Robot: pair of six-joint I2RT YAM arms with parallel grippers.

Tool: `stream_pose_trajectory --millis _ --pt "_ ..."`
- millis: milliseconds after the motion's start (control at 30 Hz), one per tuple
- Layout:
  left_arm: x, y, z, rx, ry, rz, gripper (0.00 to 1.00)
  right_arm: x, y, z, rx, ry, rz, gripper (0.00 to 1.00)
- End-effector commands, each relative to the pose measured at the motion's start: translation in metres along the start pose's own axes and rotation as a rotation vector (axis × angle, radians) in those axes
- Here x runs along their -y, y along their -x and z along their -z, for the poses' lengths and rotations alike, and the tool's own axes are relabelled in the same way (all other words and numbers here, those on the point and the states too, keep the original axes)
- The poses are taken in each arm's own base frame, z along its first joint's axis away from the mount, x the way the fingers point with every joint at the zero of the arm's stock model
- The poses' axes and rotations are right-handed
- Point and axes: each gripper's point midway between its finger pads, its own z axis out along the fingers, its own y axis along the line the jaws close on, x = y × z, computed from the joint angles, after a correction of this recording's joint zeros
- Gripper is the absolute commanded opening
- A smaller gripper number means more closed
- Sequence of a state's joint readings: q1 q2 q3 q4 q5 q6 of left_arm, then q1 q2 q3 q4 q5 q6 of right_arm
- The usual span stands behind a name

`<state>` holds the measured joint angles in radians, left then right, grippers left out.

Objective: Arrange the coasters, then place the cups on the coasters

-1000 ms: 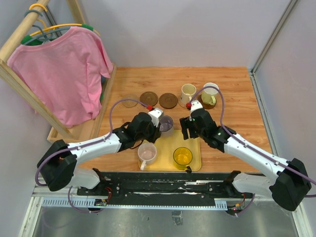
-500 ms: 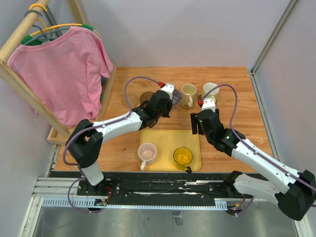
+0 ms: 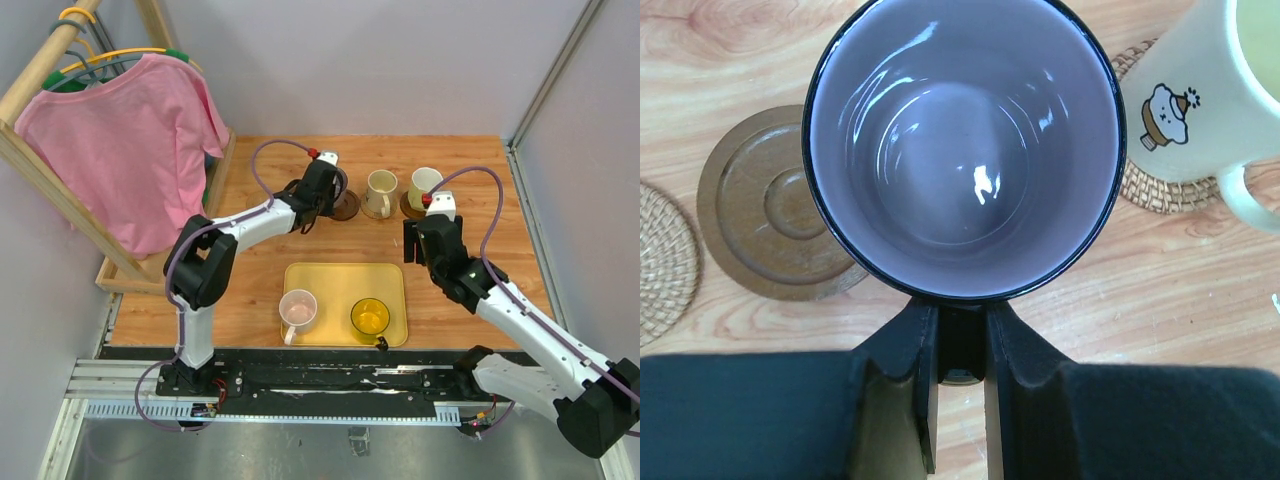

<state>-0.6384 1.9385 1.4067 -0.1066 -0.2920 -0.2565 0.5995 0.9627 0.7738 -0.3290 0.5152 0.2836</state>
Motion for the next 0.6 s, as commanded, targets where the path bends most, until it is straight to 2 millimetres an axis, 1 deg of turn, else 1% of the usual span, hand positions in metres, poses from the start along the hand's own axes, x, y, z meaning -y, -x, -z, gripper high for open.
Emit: stream_pose_trajectory --millis 0,33,233,567 --pt "0.022 0.043 -0.004 0.096 -0.060 0.048 0.01 -0.001 0.009 -0.003 0.010 0.011 -0.001 0.71" --pt "0.023 0.040 -0.007 0.084 -0.062 0.047 0.01 -0.002 0.010 -0.004 0.009 0.015 -0.001 0.71" --pt "0.030 0.033 -0.017 0.051 -0.080 0.057 0.00 -0.004 0.008 -0.006 0.003 0.028 0.000 0.71" --pt "0.036 0.020 -0.027 0.006 -0.097 0.073 0.01 -0.006 0.003 -0.007 -0.007 0.037 0.006 0.71"
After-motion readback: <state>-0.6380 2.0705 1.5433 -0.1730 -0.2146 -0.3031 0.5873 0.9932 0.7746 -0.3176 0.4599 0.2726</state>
